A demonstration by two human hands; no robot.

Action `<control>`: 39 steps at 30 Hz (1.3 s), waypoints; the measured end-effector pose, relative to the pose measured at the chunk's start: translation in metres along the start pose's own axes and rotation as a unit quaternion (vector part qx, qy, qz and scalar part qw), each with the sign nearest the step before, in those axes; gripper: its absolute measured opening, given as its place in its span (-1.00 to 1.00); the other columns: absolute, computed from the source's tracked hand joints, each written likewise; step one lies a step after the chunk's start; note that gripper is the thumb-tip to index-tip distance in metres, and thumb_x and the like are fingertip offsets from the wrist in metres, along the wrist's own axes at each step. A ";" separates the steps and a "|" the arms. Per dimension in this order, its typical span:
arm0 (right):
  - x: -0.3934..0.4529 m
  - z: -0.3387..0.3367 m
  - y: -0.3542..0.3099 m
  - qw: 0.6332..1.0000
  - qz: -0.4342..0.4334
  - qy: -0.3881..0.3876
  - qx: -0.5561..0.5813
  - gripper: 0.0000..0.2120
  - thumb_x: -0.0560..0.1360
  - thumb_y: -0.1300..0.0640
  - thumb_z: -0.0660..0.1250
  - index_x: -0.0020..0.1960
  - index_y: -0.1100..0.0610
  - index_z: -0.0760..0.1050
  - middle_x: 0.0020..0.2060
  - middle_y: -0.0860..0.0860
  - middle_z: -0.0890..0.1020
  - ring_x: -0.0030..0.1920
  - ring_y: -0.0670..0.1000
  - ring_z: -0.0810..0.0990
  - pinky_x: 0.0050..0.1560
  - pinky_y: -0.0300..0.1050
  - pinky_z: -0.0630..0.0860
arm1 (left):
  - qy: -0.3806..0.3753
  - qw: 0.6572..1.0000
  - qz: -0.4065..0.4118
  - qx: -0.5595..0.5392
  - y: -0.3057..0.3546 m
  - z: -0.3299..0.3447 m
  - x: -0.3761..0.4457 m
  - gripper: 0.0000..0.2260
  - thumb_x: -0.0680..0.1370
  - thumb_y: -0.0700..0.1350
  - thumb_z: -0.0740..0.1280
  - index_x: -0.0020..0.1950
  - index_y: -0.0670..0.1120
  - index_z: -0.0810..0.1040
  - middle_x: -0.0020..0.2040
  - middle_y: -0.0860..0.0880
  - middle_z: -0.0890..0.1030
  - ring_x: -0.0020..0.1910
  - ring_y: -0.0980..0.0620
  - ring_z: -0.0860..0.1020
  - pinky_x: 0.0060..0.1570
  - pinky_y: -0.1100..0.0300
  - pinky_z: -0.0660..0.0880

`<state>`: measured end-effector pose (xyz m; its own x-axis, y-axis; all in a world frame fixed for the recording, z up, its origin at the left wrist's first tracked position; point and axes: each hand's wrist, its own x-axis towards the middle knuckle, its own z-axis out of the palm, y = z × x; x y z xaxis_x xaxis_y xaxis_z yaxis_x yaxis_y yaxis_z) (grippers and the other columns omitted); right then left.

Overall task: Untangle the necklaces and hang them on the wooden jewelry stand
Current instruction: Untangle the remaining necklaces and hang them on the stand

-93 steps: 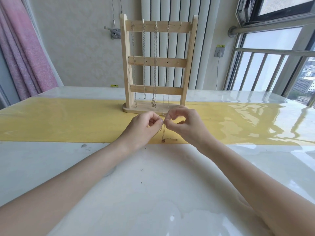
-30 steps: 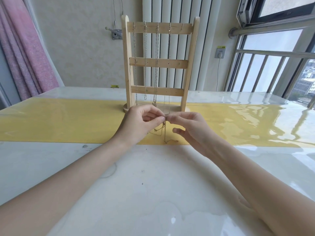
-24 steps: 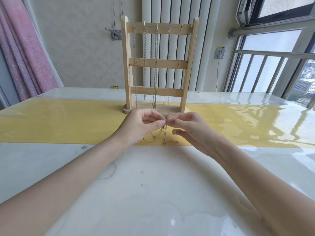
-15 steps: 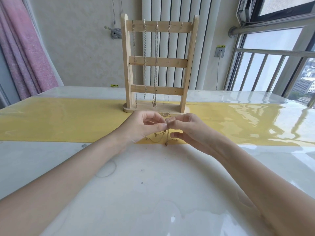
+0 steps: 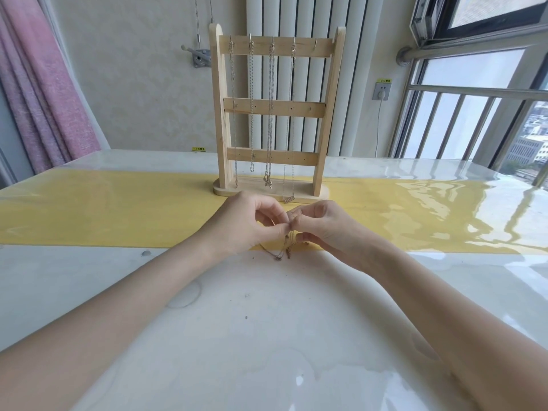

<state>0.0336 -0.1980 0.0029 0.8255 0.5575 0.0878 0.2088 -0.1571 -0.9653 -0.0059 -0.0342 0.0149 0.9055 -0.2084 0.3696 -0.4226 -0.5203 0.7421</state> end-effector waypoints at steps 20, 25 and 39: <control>-0.001 -0.007 0.000 0.999 -0.004 0.023 0.048 -0.86 0.50 0.26 0.35 -0.24 0.19 0.56 -0.23 0.03 0.55 -0.19 -0.07 0.48 -0.19 -0.23 0.42 | 0.011 0.999 0.025 0.026 -0.006 -0.005 0.001 -0.83 0.49 -0.22 0.39 -0.23 0.03 0.54 -0.26 0.16 0.58 -0.30 0.20 0.50 -0.22 0.31 0.44; -0.002 -0.009 -0.001 0.996 0.025 -0.065 0.060 -0.89 0.53 0.31 0.24 -0.06 0.32 0.52 -0.19 0.16 0.56 -0.17 0.04 0.50 -0.21 -0.24 0.41 | -0.038 0.999 0.002 -0.018 -0.004 -0.006 0.003 -0.79 0.45 -0.31 0.40 -0.27 -0.01 0.56 -0.35 0.14 0.59 -0.32 0.15 0.53 -0.19 0.24 0.50; 0.001 0.008 -0.003 0.992 -0.060 0.106 0.024 -0.90 0.41 0.26 0.30 -0.27 0.23 0.44 -0.22 0.09 0.39 -0.25 0.00 0.36 -0.11 -0.13 0.33 | 0.080 0.996 0.007 -0.027 -0.001 0.006 0.003 -0.76 0.41 -0.30 0.39 -0.35 0.01 0.52 -0.50 0.21 0.51 -0.46 0.26 0.44 -0.38 0.43 0.37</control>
<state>0.0303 -0.1906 0.0036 0.8891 0.3845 0.2483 0.2913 -0.0570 -0.9549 -0.0025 -0.0395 0.0115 0.8837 -0.0777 0.4616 -0.4406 -0.4713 0.7641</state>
